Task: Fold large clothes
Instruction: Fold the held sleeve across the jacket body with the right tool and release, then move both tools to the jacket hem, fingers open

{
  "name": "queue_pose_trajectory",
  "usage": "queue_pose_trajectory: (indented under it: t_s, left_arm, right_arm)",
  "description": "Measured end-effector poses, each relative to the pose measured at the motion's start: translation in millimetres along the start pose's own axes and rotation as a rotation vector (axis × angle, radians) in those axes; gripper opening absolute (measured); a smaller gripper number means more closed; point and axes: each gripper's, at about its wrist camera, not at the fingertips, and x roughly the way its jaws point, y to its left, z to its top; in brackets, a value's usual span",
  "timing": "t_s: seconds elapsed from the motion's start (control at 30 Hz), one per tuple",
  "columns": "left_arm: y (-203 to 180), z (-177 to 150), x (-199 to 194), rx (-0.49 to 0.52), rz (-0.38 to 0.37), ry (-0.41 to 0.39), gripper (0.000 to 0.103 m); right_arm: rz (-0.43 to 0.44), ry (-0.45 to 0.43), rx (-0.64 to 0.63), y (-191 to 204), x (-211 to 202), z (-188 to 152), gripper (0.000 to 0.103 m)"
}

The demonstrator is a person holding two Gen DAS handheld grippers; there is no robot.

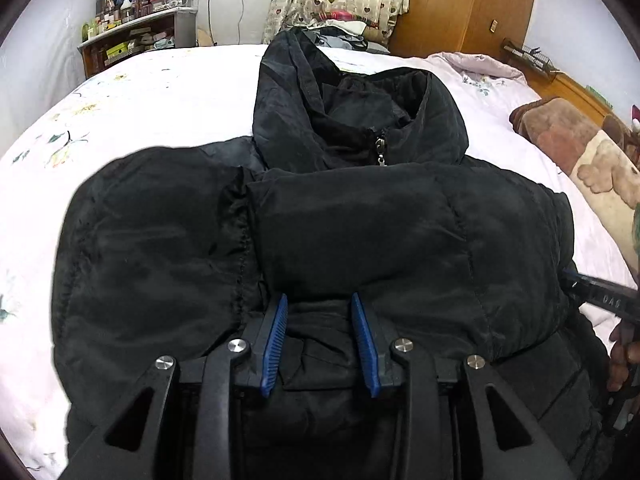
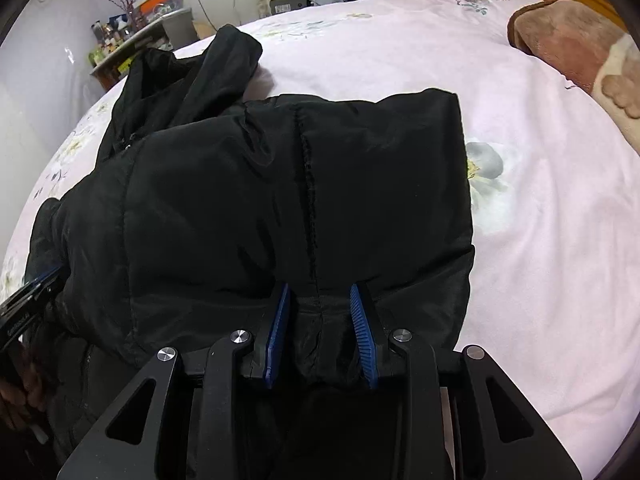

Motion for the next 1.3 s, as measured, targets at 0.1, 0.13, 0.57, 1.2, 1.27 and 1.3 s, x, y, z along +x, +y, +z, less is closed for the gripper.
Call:
queue_pose_trajectory:
  t_s: [0.1, 0.13, 0.57, 1.2, 1.27, 1.3]
  left_arm:
    - [3, 8, -25, -0.007, -0.042, -0.036, 0.036]
    - [2, 14, -36, 0.001, -0.044, -0.072, 0.036]
    - [16, 39, 41, 0.004, 0.033, -0.033, 0.037]
    - [14, -6, -7, 0.026, -0.001, -0.021, 0.036]
    - [12, -4, -10, 0.032, 0.006, -0.017, 0.036]
    - [11, -3, -12, 0.033, 0.007, -0.011, 0.036]
  right_arm:
    - [0.034, -0.070, -0.009, -3, -32, 7, 0.032]
    - [0.045, -0.108, -0.003, -5, -44, 11, 0.032]
    - [-0.058, -0.045, 0.025, -32, 13, 54, 0.032]
    - [0.021, -0.026, -0.128, 47, -11, 4, 0.032]
    - [0.020, -0.022, -0.117, 46, -11, 7, 0.032]
    - [0.020, -0.019, -0.112, 44, -13, 8, 0.032]
